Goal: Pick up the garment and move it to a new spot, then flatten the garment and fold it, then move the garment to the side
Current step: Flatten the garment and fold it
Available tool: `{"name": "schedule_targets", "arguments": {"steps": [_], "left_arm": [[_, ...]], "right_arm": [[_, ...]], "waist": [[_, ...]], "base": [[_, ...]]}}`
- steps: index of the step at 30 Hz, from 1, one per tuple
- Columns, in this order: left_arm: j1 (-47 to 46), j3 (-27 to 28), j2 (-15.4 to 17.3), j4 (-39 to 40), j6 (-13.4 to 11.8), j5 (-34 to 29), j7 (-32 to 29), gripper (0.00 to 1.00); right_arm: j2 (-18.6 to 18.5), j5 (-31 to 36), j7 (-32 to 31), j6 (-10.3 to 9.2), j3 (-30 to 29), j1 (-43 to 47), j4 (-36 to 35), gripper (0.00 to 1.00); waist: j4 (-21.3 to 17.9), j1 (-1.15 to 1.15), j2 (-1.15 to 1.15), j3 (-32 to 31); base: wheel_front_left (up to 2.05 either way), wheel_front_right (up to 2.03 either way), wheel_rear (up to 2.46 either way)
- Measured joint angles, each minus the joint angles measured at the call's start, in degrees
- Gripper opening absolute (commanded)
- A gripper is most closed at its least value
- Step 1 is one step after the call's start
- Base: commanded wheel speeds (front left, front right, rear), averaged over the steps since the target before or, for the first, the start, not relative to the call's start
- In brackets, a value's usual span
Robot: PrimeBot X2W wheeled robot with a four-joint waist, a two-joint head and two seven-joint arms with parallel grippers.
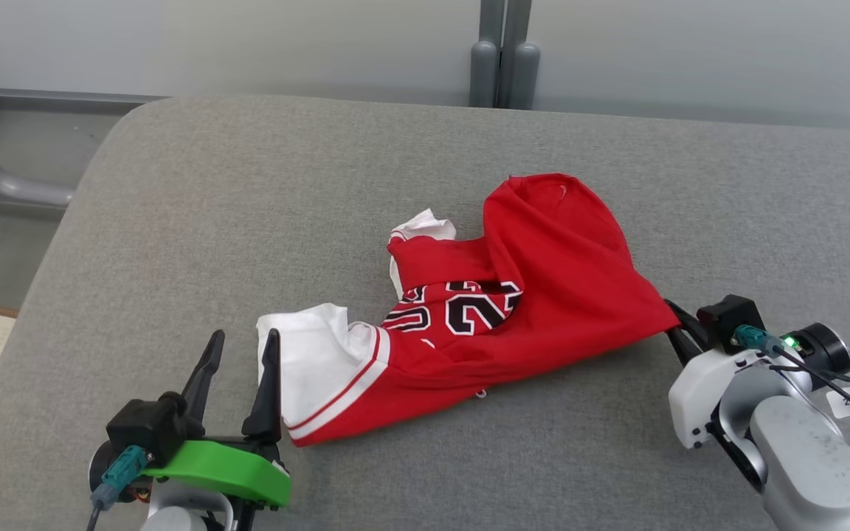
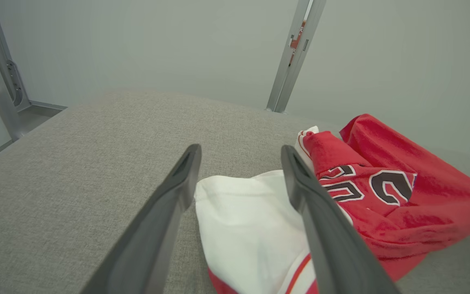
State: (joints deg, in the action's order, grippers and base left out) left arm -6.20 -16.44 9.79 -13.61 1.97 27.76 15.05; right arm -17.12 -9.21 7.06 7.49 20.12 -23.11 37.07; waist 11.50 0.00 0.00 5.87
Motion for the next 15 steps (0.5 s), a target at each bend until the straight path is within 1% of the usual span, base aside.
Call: {"name": "schedule_targets", "arguments": {"steps": [6, 11, 15], "left_arm": [[0.7, 0.5, 0.7, 0.6, -0.5, 0.0, 0.0, 1.0], [0.9, 0.5, 0.8, 1.1, -0.6, 0.0, 0.0, 1.0], [1.0, 0.6, 0.8, 1.2, -1.0, 0.0, 0.0, 1.0]], "right_arm": [[-2.2, 3.3, -4.0, 0.0, -3.3, 3.8, -6.9, 0.0], [-4.2, 3.5, -10.6, 0.0, -5.7, 10.1, -14.7, 0.0], [-5.5, 3.0, -17.2, 0.0, -8.3, 16.3, -22.5, 0.0]], "waist": [[-3.4, 0.0, 0.0, -0.8], [-6.6, 0.0, 0.0, -1.0], [-9.1, 0.0, 0.0, -1.0]], "base": [[0.0, 0.0, 0.0], [0.0, 0.0, 0.0], [0.0, 0.0, 0.0]]}}
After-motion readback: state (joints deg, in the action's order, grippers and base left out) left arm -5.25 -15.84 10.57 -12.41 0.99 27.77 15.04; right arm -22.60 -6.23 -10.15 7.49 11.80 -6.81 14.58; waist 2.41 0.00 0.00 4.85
